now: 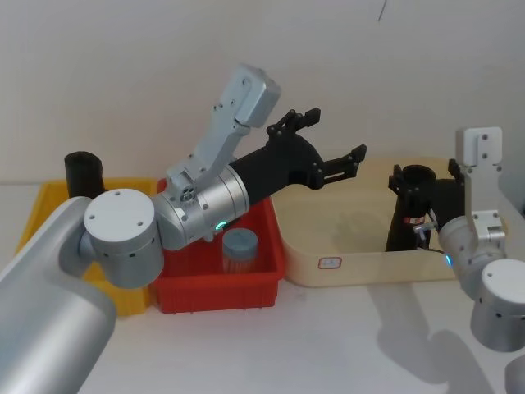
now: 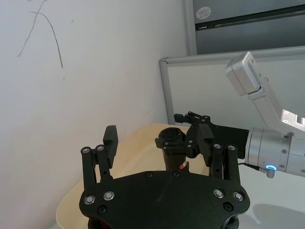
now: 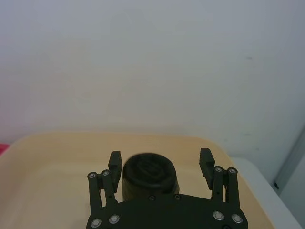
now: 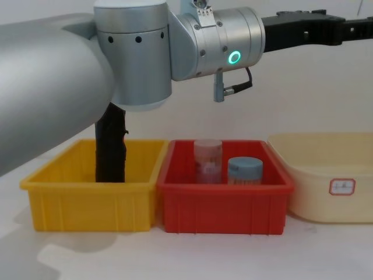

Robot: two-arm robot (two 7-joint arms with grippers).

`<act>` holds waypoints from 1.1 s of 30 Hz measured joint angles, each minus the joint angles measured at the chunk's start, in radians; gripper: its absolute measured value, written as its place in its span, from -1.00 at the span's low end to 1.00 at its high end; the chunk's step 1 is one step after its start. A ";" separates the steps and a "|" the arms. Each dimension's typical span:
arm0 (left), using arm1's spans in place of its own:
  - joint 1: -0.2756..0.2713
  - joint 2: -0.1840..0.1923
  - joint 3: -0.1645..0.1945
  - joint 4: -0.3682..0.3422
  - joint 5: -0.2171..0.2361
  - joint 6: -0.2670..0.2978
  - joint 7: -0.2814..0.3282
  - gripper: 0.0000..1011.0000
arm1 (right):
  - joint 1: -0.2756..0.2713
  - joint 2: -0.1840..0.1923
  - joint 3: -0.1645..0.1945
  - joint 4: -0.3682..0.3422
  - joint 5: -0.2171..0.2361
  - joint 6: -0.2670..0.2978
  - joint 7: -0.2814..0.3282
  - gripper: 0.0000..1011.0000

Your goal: Pick up the garbage bag with the one hand and transfer it to the other hand.

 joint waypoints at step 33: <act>0.048 0.025 -0.025 -0.070 0.029 -0.084 0.077 0.98 | -0.043 -0.010 -0.029 -0.129 -0.013 -0.057 0.099 0.98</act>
